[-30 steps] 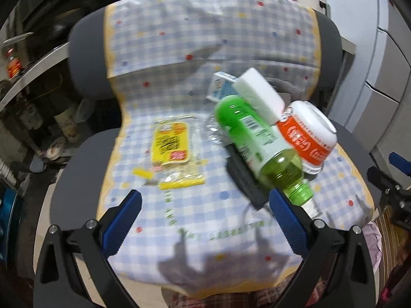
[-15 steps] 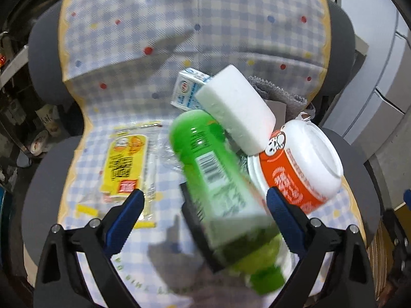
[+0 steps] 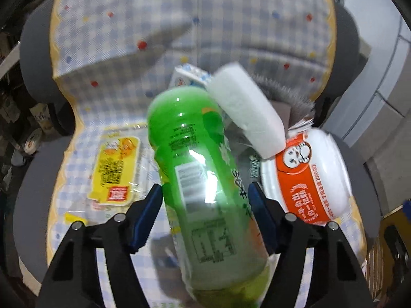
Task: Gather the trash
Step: 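Grasp the green bottle with the left tool while the right tool grasps the noodle bowl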
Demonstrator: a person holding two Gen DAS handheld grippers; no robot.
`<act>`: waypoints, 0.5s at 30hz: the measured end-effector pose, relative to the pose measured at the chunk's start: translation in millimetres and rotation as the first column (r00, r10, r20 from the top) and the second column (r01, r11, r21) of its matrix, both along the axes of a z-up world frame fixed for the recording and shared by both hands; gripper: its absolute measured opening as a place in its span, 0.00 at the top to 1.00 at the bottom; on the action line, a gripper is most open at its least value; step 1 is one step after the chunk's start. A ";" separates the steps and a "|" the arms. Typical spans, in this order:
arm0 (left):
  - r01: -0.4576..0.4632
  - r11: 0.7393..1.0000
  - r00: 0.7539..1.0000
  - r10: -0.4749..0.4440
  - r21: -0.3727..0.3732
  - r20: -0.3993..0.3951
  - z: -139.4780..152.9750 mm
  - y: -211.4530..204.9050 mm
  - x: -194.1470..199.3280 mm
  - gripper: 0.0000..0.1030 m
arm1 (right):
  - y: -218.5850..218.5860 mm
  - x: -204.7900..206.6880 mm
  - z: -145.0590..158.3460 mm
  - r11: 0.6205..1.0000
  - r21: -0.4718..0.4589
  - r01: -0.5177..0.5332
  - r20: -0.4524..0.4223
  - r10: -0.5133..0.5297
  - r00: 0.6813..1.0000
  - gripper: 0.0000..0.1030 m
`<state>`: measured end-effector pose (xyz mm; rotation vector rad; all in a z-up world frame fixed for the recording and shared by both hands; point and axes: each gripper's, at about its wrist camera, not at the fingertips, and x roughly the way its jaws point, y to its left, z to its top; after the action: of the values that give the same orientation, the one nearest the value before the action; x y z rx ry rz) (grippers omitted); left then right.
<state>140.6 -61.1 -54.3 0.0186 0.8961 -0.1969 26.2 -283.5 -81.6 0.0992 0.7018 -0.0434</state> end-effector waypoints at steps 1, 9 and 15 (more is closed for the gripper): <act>0.001 1.000 1.000 0.000 -0.010 0.014 4.1 6.1 -6.1 0.36 | 2.1 -0.7 2.0 1.000 0.007 -0.009 0.006 0.009 1.000 0.13; -0.043 0.998 0.996 0.046 -0.047 0.075 20.7 64.7 -48.0 0.38 | 29.8 5.1 -1.8 0.995 0.029 -0.094 -0.019 0.094 0.995 0.44; -0.057 0.997 0.992 0.063 -0.059 0.107 24.1 89.6 -63.6 0.38 | 53.1 19.5 -13.4 0.989 -0.033 -0.144 -0.014 0.144 0.990 0.44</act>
<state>77.0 28.5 -30.2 -0.0493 0.7809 -0.1631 45.7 -230.4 -95.0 0.0159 0.7177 0.0827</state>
